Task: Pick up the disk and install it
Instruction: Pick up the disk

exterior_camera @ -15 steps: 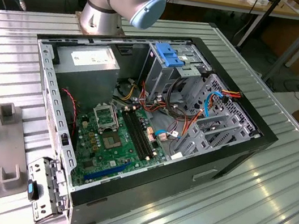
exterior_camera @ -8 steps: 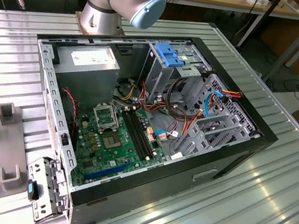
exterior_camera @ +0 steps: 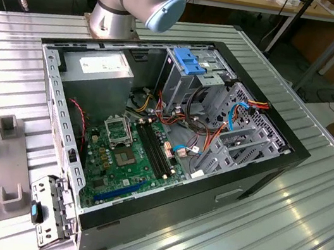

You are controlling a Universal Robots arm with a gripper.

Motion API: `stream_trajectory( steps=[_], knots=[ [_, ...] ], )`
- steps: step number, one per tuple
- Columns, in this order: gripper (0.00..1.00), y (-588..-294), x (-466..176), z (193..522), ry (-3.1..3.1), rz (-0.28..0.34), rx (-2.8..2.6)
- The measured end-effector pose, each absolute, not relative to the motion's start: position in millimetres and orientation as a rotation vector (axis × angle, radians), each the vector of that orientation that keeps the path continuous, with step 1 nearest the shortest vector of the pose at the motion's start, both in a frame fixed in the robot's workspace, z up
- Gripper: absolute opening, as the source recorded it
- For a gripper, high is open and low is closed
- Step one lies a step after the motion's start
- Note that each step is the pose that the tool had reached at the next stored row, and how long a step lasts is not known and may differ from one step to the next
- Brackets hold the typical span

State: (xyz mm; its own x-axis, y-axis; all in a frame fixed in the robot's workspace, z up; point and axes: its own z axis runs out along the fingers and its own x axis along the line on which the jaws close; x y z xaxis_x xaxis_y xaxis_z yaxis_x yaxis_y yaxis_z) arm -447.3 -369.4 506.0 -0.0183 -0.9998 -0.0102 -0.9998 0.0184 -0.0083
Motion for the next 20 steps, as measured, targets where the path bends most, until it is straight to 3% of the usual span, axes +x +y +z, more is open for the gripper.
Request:
stream_trajectory(
  steps=[20],
  knots=[
    [0.37, -369, -406, 506, 2.232, 0.002, -2.192]
  ],
)
